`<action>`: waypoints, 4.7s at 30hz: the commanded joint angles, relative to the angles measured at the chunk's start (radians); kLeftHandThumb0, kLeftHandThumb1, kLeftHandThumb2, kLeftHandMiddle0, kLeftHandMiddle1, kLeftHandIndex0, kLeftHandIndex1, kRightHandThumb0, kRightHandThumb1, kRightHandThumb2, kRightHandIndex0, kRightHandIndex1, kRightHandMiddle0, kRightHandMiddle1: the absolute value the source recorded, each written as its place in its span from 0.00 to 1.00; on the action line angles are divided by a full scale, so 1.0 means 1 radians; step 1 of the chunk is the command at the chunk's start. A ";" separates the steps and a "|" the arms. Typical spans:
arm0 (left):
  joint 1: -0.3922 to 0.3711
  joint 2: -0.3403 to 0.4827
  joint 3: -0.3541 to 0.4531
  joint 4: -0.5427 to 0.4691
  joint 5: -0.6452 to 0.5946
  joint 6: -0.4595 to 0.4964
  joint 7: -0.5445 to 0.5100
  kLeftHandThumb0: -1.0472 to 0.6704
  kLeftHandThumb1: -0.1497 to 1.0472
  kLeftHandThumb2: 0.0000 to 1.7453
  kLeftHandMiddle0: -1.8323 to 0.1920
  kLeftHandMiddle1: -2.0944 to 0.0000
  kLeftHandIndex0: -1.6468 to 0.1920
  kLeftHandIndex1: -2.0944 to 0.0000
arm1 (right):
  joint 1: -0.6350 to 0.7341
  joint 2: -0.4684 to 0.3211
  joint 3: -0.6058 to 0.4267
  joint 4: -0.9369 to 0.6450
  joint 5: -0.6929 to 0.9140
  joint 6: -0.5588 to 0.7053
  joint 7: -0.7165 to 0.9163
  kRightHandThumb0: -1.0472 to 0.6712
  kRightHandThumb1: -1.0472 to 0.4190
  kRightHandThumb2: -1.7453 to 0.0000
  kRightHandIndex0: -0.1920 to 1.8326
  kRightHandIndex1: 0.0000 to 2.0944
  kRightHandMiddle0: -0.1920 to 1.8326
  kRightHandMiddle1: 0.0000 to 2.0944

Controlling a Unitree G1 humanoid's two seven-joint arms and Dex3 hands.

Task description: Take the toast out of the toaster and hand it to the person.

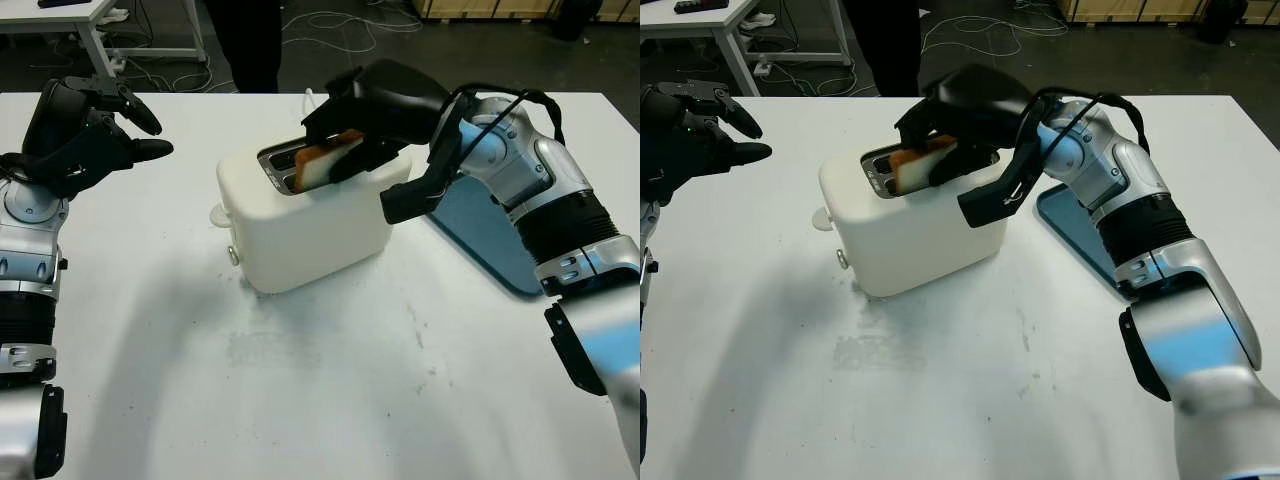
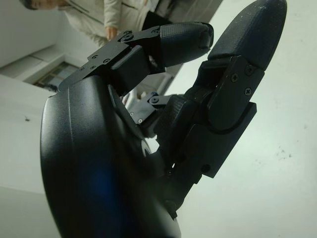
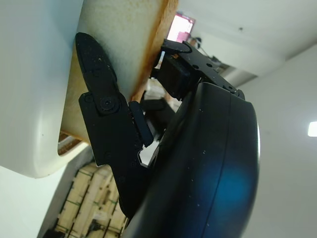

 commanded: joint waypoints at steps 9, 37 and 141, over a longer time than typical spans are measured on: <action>0.018 -0.003 0.009 -0.005 -0.014 0.009 0.005 0.00 0.71 0.00 0.37 0.48 0.36 0.47 | 0.004 -0.031 0.015 0.009 -0.095 -0.029 -0.127 0.44 0.15 0.98 0.73 0.83 0.59 0.83; 0.019 -0.002 0.005 0.001 -0.011 0.012 0.000 0.00 0.71 0.00 0.36 0.49 0.36 0.47 | -0.188 -0.071 -0.456 0.488 0.478 0.128 -0.080 0.52 0.12 0.98 0.57 0.83 0.47 0.83; 0.025 -0.007 0.002 0.022 -0.011 0.006 0.004 0.00 0.73 0.00 0.36 0.49 0.36 0.47 | -0.039 0.094 -0.461 0.661 0.432 0.406 -0.288 0.06 0.09 0.93 0.13 0.02 0.10 0.00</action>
